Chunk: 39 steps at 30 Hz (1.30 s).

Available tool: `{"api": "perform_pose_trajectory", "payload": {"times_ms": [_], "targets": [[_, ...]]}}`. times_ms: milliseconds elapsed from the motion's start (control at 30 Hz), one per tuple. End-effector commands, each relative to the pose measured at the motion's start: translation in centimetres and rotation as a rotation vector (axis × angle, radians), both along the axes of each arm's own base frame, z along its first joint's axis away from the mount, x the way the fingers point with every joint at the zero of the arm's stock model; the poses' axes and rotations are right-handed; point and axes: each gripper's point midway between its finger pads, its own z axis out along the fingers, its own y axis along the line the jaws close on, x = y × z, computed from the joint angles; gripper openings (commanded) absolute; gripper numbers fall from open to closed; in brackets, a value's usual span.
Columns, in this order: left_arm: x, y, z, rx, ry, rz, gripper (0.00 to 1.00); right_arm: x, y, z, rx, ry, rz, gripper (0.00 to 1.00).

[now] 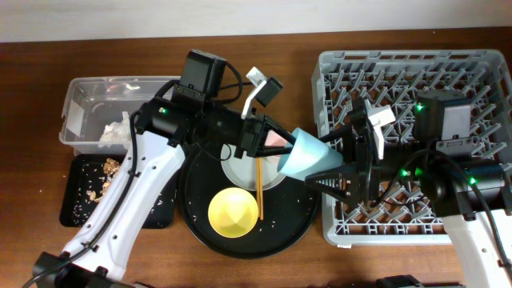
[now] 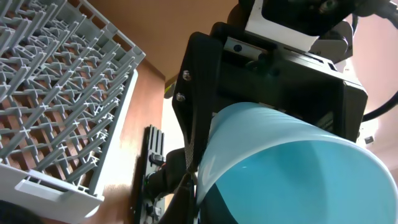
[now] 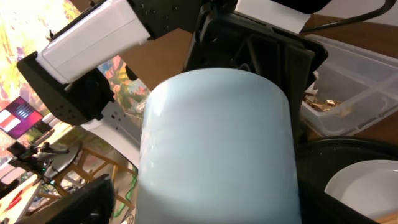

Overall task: Sort waste into correct bins and load items into the dishwasher rack
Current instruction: 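Hand the blue cup from the left gripper to the right gripper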

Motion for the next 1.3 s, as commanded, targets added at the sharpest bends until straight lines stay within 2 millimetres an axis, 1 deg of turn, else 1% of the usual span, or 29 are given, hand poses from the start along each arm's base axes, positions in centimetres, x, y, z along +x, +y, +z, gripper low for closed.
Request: {"api": "perform_pose_trajectory", "payload": {"times_ms": [0,133,200,267,333,400,467,533,567,600,633,667,733,767,933,1000,1067,1200,1267], "targets": [[0.4,-0.1,-0.1,0.009,-0.029,0.014,0.00,-0.4,0.2,0.6,0.015,-0.018,0.023,0.85],[0.8,0.3,-0.2,0.014,-0.030,0.030,0.00,-0.6,0.1,0.2,0.005,0.029,0.017,0.85],[0.8,0.3,-0.2,0.014,-0.030,0.030,0.00,0.1,-0.2,-1.2,-0.063,0.055,-0.043,0.85],[0.8,0.3,-0.2,0.014,-0.030,0.030,0.00,0.2,-0.3,-1.4,-0.073,0.060,-0.052,0.85],[0.8,0.3,-0.2,0.014,-0.030,0.030,0.00,0.2,-0.3,-1.4,-0.073,0.059,-0.054,0.79],[0.8,0.3,-0.2,0.014,-0.030,0.030,0.00,0.3,-0.3,-1.3,-0.072,0.052,-0.054,0.70],[0.8,0.3,-0.2,0.014,-0.029,0.030,0.00,0.4,-0.3,-1.2,-0.070,0.037,-0.054,0.66],[0.8,0.3,-0.2,0.015,-0.029,0.030,0.00,0.6,-0.3,-1.0,-0.068,0.015,-0.055,0.64],[0.9,0.3,-0.3,0.018,-0.031,0.033,0.01,0.8,-0.3,-0.8,-0.065,-0.007,-0.056,0.64],[0.9,0.3,-0.3,0.018,-0.030,0.033,0.12,1.1,-0.2,-0.5,-0.061,-0.036,-0.057,0.64],[0.8,0.3,-0.4,0.022,-0.023,0.033,0.17,1.3,-0.2,-0.4,-0.059,-0.056,-0.058,0.64],[0.9,0.4,-1.1,0.065,-0.002,0.057,0.18,1.5,-0.2,-0.1,-0.054,-0.074,-0.061,0.63],[1.5,0.9,-3.4,0.192,0.031,0.127,0.18,1.8,-0.2,0.3,-0.043,-0.058,-0.072,0.63],[1.6,1.1,-3.9,0.221,0.038,0.142,0.18,1.9,-0.2,0.3,-0.043,-0.061,-0.072,0.63],[1.9,1.1,-3.9,0.221,0.026,0.150,0.19,1.9,-0.2,0.3,-0.042,-0.052,-0.074,0.63],[1.9,1.1,-3.9,0.220,0.026,0.149,0.00,2.0,-0.2,0.1,-0.046,-0.030,-0.083,0.63],[1.8,1.0,-3.6,0.202,0.025,0.139,0.00,2.5,-0.4,-0.5,-0.074,-0.009,-0.115,0.63],[1.0,0.6,-1.5,0.087,0.017,0.069,0.00,2.8,-0.4,-1.6,-0.086,0.058,-0.115,0.63],[0.9,0.5,-1.4,0.086,0.034,0.067,0.00,3.2,-0.3,-1.7,-0.082,0.056,-0.111,0.64]]}}
